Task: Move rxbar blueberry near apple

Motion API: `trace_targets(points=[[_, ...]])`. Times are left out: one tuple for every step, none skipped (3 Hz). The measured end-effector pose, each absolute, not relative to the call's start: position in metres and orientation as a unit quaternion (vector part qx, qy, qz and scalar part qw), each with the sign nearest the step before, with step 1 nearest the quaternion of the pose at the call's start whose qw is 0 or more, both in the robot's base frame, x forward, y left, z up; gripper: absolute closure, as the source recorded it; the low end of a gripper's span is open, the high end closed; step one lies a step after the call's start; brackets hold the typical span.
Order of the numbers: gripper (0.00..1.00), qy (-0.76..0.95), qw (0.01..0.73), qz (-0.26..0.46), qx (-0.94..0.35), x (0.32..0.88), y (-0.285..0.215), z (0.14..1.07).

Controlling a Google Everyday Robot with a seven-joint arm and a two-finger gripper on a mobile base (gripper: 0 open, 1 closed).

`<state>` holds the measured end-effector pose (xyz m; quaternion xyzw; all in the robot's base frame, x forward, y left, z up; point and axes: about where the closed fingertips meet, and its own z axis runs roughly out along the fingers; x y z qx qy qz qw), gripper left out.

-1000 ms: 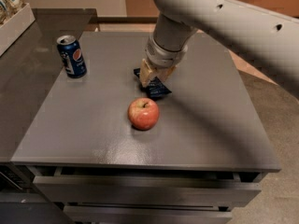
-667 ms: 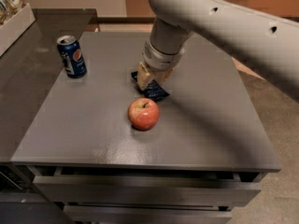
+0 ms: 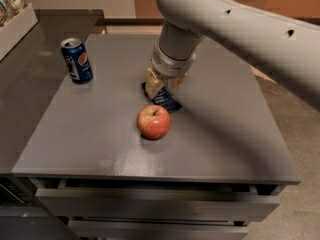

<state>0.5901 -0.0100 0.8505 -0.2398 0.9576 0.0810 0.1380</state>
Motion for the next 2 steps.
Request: trace_targets(points=[[0.0,0.957,0.138,0.081,-0.24,0.5897,-0.0094,0.8504],[0.0,0.957,0.138,0.081,-0.241,0.5896,-0.0093,0.8503]])
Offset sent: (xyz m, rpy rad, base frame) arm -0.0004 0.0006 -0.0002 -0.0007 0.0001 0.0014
